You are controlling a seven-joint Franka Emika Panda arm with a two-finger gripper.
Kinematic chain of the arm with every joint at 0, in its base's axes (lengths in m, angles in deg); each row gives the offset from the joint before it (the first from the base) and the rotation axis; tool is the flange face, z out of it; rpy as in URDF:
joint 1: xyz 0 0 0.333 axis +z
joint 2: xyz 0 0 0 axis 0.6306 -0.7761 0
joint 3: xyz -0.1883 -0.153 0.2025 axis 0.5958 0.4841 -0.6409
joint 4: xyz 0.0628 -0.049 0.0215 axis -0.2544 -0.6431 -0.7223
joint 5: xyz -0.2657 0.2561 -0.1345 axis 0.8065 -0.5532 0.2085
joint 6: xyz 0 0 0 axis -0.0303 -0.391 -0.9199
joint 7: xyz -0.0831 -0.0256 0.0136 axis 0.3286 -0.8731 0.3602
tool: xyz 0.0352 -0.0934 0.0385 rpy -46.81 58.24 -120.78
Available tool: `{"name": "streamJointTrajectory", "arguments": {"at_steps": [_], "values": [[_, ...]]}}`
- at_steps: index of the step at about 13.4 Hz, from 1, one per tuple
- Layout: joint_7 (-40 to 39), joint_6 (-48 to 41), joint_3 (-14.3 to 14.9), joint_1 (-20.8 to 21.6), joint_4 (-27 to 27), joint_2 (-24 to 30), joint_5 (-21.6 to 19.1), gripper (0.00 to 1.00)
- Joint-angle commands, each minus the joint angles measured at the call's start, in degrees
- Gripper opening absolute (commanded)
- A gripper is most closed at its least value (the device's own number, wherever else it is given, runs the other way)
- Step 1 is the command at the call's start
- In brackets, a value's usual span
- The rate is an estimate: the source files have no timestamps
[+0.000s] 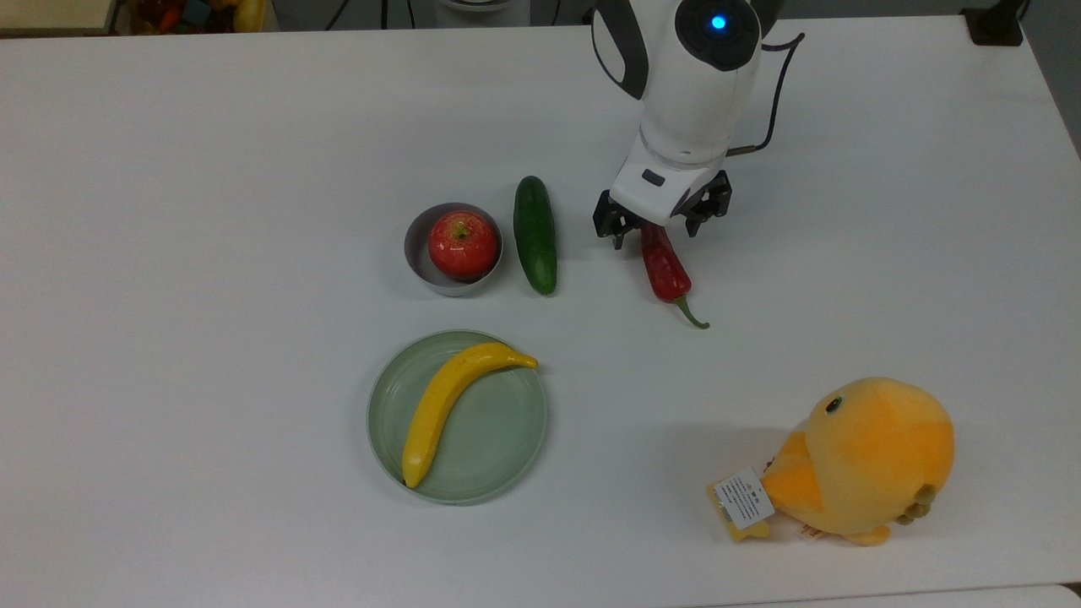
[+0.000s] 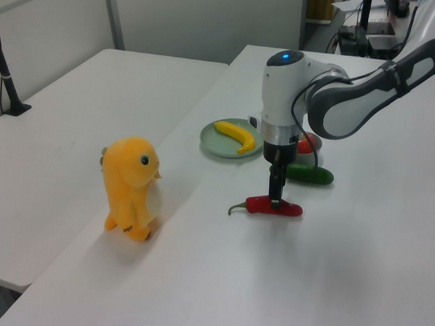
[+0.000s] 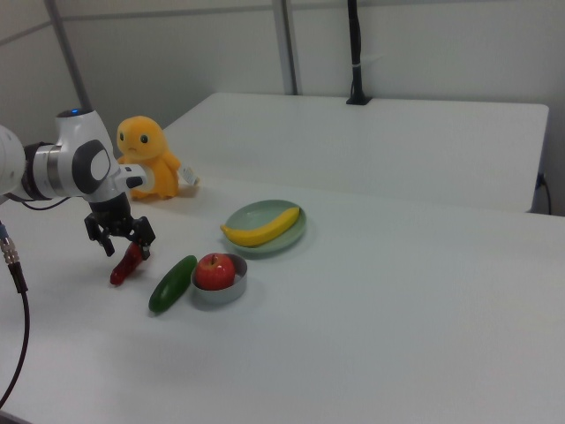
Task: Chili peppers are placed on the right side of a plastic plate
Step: 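Close the gripper on the red chili pepper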
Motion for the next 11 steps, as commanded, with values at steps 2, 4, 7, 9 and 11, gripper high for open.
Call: {"name": "streamJointTrajectory", "arguments": {"at_steps": [2, 4, 7, 9, 11], "values": [[2.84, 2.87, 0.35, 0.89, -1.37, -0.56, 2.24, 0.97], [2.84, 2.96, 0.35, 0.89, -1.46, -0.56, 2.24, 0.89], [2.93, 2.96, 0.35, 0.89, -1.72, -0.56, 2.24, 0.74], [2.93, 2.96, 0.35, 0.89, -1.81, -0.56, 2.24, 0.56], [2.84, 2.96, 0.35, 0.89, -1.90, -0.56, 2.24, 0.26]]}}
